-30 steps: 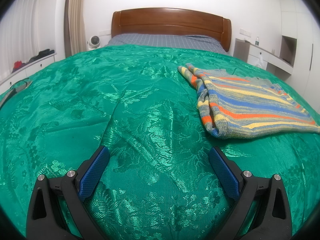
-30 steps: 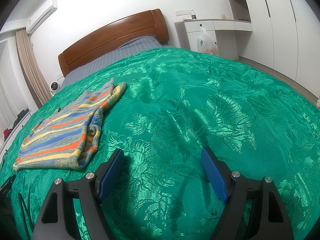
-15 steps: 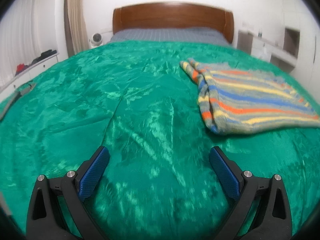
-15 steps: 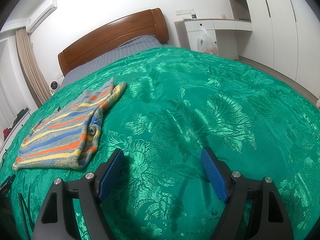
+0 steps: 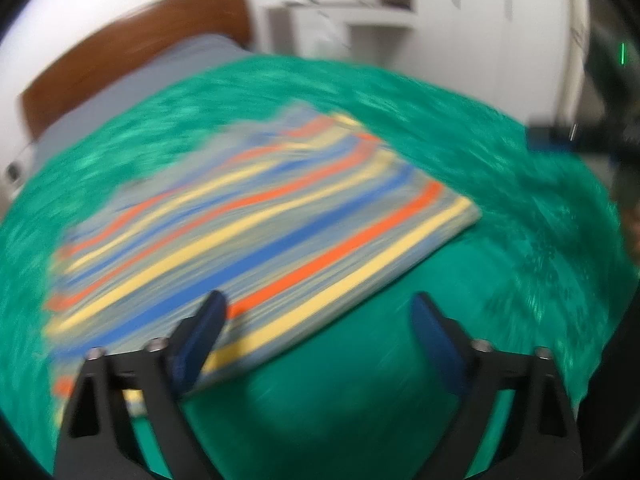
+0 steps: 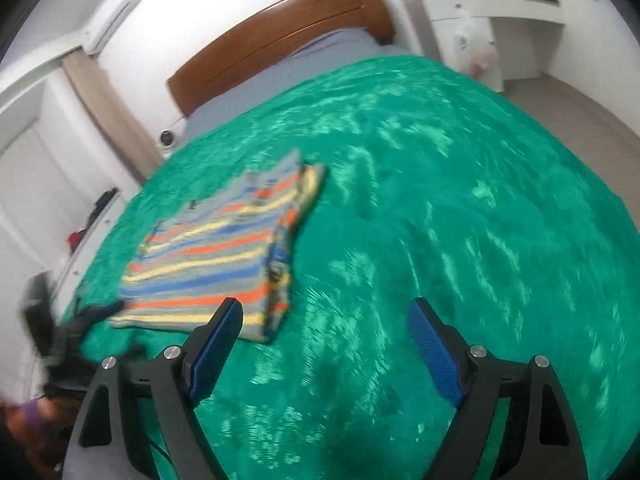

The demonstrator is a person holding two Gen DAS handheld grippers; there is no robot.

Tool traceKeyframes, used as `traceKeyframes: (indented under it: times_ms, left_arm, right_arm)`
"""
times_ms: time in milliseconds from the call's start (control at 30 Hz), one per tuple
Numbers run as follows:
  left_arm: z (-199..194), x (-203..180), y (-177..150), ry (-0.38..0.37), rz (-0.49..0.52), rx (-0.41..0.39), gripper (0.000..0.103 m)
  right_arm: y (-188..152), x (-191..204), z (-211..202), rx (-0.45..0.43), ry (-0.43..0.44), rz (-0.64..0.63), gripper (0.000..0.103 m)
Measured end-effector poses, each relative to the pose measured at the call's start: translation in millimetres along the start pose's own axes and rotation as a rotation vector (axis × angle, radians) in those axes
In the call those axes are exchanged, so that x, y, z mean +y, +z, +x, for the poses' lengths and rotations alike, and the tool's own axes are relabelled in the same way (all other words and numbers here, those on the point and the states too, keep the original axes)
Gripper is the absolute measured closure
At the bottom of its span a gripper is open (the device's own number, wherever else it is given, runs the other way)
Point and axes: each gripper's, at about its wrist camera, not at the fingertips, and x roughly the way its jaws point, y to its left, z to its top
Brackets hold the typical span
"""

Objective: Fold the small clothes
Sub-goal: 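Grasp the sweater's folded edge with the left gripper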

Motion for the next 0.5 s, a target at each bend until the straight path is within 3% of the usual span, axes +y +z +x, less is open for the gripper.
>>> traceKeyframes:
  times_ms: [67, 133, 200, 267, 433, 500]
  left_arm:
    - [24, -25, 14, -0.02, 0.058, 0.031, 0.019]
    - [39, -51, 28, -0.004, 0.132, 0.008, 0.018]
    - [48, -62, 37, -0.001, 0.153, -0.003, 0.029]
    - [52, -64, 42, -0.05, 0.142, -0.014, 0.094]
    - [44, -58, 40, -0.082, 0.113, -0.071, 0.098]
    - [36, -50, 36, -0.103, 0.101, -0.097, 0.098]
  right_arm:
    - [14, 1, -1, 0.029, 0.046, -0.016, 0.019]
    - [27, 0, 4, 0.073, 0.091, -0.025, 0.019]
    - [38, -3, 17, 0.128, 0.139, -0.022, 0.019]
    - [50, -8, 42, 0.193, 0.176, 0.002, 0.02]
    - [84, -10, 135, 0.325, 0.242, 0.087, 0.021]
    - [94, -10, 172, 0.369, 0.283, 0.167, 0.027]
